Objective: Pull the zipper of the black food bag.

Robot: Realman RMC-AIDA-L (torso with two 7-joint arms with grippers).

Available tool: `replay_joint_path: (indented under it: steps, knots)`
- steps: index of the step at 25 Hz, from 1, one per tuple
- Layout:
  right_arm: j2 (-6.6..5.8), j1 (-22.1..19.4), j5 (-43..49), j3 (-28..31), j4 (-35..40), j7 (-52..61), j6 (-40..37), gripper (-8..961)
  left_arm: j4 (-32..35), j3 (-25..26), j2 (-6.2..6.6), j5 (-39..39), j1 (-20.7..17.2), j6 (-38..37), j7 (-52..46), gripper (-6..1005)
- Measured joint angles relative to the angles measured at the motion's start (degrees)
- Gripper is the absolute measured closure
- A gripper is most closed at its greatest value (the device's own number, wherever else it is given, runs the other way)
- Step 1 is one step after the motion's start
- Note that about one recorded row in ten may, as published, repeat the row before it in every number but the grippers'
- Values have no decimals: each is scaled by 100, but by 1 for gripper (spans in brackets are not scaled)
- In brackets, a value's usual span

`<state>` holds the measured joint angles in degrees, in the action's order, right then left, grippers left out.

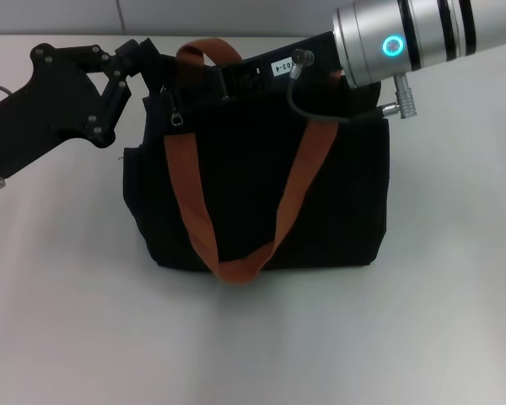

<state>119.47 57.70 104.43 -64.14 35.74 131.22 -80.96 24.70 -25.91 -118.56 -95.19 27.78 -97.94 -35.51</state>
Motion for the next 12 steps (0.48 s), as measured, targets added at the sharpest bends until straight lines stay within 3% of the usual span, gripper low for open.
replay_joint_path:
  steps: [12]
  knots:
    - [-12, -25, 19, -4, -6, -1, 55, 419, 0, -20, 0, 1, -14, -55, 0, 989]
